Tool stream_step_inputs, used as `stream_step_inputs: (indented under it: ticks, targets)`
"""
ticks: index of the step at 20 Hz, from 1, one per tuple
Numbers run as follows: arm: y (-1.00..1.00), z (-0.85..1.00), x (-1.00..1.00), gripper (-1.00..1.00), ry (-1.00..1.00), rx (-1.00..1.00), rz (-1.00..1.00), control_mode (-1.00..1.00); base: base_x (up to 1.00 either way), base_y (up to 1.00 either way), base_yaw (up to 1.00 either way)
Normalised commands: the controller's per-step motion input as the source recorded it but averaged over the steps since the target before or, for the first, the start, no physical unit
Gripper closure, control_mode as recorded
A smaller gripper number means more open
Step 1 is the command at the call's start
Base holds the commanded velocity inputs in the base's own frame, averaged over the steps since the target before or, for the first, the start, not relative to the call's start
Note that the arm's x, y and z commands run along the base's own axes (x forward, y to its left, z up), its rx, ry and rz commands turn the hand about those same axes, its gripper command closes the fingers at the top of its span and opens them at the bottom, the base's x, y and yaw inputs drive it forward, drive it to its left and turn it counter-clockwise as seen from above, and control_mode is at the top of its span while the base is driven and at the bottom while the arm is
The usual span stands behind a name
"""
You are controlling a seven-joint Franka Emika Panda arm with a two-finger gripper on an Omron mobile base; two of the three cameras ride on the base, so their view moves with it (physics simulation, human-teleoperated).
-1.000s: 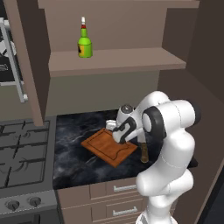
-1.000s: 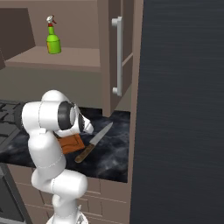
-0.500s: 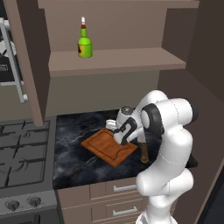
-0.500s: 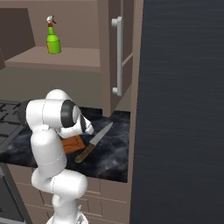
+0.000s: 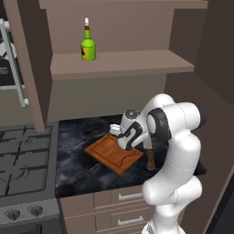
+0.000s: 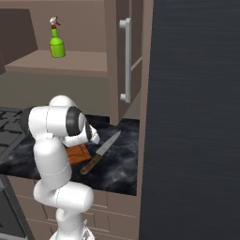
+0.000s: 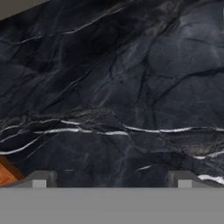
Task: Move the cutting board and knife to the sink. Then move spray from the cabinet to the counter.
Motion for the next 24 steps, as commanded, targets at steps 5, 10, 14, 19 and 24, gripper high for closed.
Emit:
stream_step_inputs:
  ticks: [5,10,14,19,24]
  targets:
    - [0.24,-0.11,-0.23,-1.00,0.00,0.00,-0.04,-1.00,0.00,0.00,0.00]
    - [0.28,-0.10,-0.42,-1.00,0.00,0.00,-0.05,-1.00,0.00,0.00,0.00]
    - [0.20,-0.10,-0.52,-1.00,0.00,0.00,-0.08,-1.00,0.00,0.00,0.00]
    - [0.10,-0.09,-0.52,-1.00,0.00,0.01,-0.12,-1.00,0.00,0.00,0.00]
    - [0.17,-0.09,-0.51,-1.00,0.00,0.01,-0.13,-1.00,0.00,0.00,0.00]
